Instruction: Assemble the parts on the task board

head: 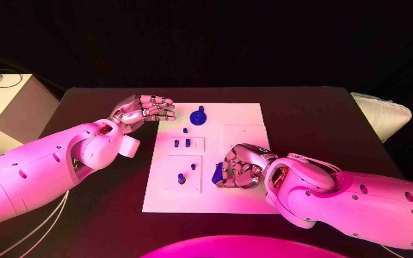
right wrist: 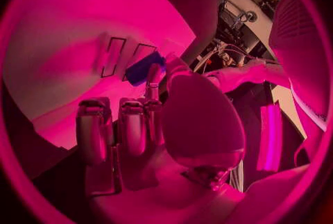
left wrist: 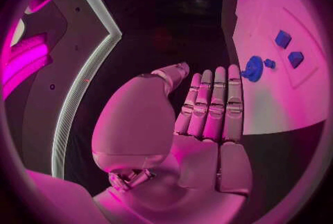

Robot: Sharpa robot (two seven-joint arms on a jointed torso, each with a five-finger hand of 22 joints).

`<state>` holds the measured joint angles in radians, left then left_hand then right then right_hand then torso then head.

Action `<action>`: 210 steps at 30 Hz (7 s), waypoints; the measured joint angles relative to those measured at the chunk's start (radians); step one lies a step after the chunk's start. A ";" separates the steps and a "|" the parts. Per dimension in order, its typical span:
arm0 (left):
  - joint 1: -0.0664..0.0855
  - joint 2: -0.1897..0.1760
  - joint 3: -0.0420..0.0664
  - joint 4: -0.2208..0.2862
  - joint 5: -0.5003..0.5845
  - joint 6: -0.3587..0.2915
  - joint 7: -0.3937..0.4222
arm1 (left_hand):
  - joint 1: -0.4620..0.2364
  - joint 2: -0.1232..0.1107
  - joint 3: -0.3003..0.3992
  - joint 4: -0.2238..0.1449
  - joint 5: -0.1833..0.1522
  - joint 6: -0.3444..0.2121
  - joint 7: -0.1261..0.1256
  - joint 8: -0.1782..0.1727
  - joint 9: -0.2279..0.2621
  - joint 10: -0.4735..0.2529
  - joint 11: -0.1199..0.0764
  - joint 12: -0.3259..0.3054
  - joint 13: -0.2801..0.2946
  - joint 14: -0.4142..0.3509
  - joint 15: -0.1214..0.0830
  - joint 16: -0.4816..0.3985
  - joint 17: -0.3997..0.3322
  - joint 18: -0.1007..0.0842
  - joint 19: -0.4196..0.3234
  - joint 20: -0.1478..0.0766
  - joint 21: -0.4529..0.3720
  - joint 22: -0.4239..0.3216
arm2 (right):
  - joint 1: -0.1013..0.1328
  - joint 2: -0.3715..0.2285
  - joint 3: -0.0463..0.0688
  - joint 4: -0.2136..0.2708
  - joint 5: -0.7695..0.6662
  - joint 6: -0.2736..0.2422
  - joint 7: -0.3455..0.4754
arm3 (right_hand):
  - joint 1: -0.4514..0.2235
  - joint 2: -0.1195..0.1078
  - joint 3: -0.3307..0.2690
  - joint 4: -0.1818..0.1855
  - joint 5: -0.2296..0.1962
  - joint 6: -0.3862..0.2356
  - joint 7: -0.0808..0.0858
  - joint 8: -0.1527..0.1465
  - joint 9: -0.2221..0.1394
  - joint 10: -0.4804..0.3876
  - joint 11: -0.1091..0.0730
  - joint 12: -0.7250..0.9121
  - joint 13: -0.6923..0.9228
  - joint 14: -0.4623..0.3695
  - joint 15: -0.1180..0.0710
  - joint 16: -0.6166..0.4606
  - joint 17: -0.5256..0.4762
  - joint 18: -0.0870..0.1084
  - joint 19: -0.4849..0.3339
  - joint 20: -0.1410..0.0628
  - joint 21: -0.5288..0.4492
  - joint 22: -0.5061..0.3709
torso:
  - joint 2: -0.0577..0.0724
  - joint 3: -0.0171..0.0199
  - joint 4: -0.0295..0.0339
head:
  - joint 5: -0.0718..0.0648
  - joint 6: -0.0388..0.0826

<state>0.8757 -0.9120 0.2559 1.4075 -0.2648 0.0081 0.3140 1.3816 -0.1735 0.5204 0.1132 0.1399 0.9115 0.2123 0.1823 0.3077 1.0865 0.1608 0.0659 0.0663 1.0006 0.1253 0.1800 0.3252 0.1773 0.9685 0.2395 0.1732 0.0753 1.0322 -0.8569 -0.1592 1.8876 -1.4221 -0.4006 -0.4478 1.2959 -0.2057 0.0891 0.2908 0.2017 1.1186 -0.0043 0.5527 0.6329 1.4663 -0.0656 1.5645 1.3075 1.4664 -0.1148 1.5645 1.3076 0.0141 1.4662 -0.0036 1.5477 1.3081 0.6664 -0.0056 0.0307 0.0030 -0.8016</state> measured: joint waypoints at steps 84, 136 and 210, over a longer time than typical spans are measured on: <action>0.000 -0.007 0.000 0.006 0.000 0.013 -0.009 | 0.000 0.000 0.000 0.000 0.000 0.000 0.000 0.000 -0.001 0.000 0.000 0.000 0.000 0.000 0.000 -0.004 0.003 0.000 0.000 0.000 0.000 -0.001 | -0.025 -0.012 0.003 -0.030 -0.064 -0.005 0.032 | 0.063 0.024 0.087 -0.004 -0.095 -0.014 -0.007 0.043 -0.043 0.000 -0.003 0.000 0.000 0.000 -0.007 0.000 0.000 0.000 0.000 -0.007 0.018 0.000 | 0.000 0.0004 -0.0003 | -0.002 0.000; -0.004 0.025 0.000 -0.004 -0.001 0.012 0.002 | 0.000 0.000 0.000 0.000 0.000 0.000 0.000 0.000 -0.002 0.000 0.000 0.000 0.000 0.004 0.004 -0.008 0.005 0.000 0.002 0.002 -0.004 -0.002 | 0.145 -0.463 0.000 -0.165 0.361 0.142 0.249 | 0.030 -0.005 0.052 0.000 -0.056 -0.126 0.098 -0.223 -0.142 -0.029 0.083 -0.274 0.000 0.002 0.063 -0.176 0.000 0.063 0.000 0.054 -0.567 -0.001 | -0.003 -0.0006 -0.0021 | -0.162 0.039; -0.011 0.019 0.000 -0.003 -0.002 0.013 0.002 | 0.000 0.000 0.000 0.000 0.000 0.004 -0.004 0.000 -0.003 0.000 0.000 0.000 0.000 0.004 0.004 -0.012 0.007 0.000 0.004 0.004 -0.008 -0.003 | -0.034 -0.315 -0.003 -0.049 -0.062 0.081 -0.043 | 0.126 -0.034 0.227 0.031 0.141 -0.043 0.072 -0.247 0.009 0.000 0.061 -0.078 0.000 0.002 0.048 -0.011 0.000 0.047 0.000 0.039 -0.226 0.000 | -0.007 -0.0017 -0.0043 | -0.145 0.018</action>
<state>0.8648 -0.8928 0.2558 1.4042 -0.2665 0.0209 0.3158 1.3817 -0.1735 0.5203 0.1132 0.1399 0.9150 0.2087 0.1823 0.3051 1.0865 0.1608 0.0659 0.0666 1.0042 0.1289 0.1683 0.3324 0.1773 0.9721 0.2431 0.1647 0.0723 0.9985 -1.1715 -0.1619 1.8389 -1.4839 -0.3196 -0.4908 1.4220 -0.2396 0.3161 0.3221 0.3427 1.0759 0.0674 0.3060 0.6416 1.4662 -0.0042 1.4863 1.3075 1.4683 -0.0665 1.5532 1.3074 0.0609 1.4662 0.0357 1.3215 1.3077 0.6596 -0.0073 0.0264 -0.1422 -0.7833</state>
